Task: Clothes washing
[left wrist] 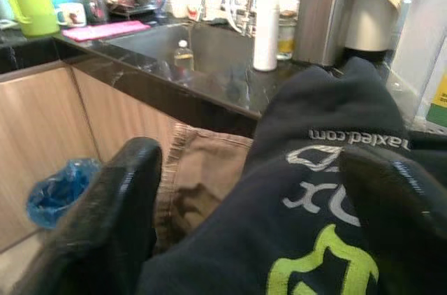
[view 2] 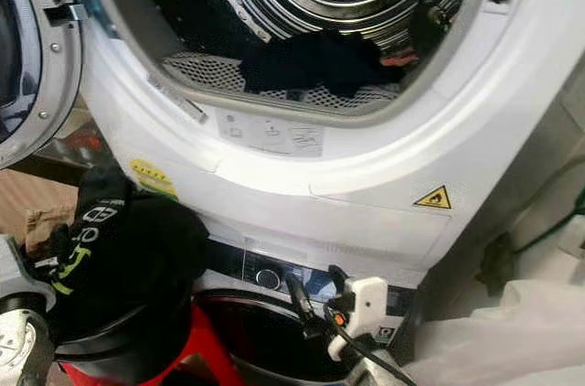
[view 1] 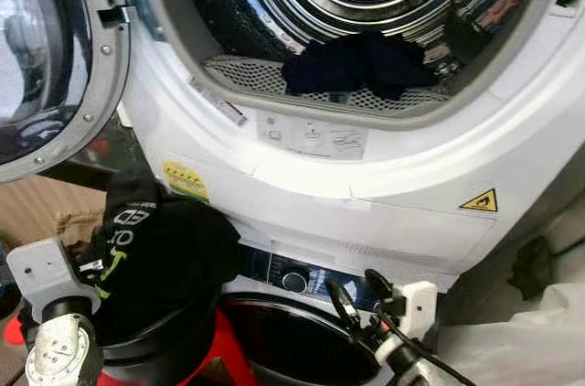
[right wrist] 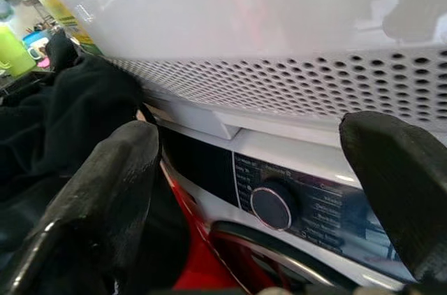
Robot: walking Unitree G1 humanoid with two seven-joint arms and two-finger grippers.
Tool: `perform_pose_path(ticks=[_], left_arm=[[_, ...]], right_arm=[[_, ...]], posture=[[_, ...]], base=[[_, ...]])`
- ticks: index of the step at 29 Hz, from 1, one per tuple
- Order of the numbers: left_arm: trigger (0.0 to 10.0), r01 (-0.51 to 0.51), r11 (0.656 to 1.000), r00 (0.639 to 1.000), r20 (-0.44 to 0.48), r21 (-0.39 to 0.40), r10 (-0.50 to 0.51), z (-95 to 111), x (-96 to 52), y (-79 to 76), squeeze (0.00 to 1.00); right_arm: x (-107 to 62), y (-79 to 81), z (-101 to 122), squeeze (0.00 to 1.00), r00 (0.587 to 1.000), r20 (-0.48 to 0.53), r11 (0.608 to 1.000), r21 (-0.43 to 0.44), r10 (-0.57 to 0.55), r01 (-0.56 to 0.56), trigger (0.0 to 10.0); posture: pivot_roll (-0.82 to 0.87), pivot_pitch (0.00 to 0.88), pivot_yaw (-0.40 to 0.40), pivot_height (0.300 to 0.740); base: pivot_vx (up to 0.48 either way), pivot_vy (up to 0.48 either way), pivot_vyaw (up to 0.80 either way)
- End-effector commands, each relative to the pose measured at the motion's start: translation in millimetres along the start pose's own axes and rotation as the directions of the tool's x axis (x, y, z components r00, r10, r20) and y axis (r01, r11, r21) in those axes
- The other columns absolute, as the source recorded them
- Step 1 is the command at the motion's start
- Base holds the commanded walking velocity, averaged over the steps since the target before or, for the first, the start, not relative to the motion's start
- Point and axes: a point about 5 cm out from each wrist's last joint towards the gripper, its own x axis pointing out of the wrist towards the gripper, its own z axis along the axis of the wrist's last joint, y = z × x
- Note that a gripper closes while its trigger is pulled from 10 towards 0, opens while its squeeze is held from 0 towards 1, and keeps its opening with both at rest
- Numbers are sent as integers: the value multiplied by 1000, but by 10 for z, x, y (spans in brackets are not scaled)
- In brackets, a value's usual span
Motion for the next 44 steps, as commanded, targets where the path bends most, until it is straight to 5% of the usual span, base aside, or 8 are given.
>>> perform_pose_path(ticks=[1,4,16,21,22,23,44], left_arm=[[10000,79,997,997,-15,0,-79,-10,26,-73,1000],[10000,229,971,974,-18,68,-228,-28,5,-219,1000],[10000,-34,986,999,28,165,30,46,18,106,1000],[10000,-8,993,998,-55,118,14,-62,41,106,1000],[10000,32,994,996,-84,100,-24,-101,45,70,153],[10000,68,993,993,-99,97,-58,-126,50,38,0],[10000,171,979,973,-173,114,-150,-224,0,-65,0]], right_arm=[[-11,-35,-27,0,1000,-7,1000,-1,-15,15,10000],[14,-26,-39,0,1000,-12,1000,-9,-12,12,10000],[40,-20,-70,0,1000,-27,1000,-15,3,-4,10000],[61,0,-90,0,999,-35,1000,-16,11,-12,10000],[65,5,-92,0,999,-36,1000,-16,14,-14,10000],[70,13,-95,0,999,-37,1000,-17,17,-18,10000],[66,17,-102,0,999,-44,1000,-15,14,-15,10000]], posture=[[2,94,29,740],[-3,89,28,740],[0,71,28,740],[2,65,25,740],[2,65,25,740],[-3,64,25,740],[-4,83,26,740]], base=[[0,0,0],[0,0,0],[0,0,0],[0,0,0],[0,0,0],[0,0,0],[0,0,0]])
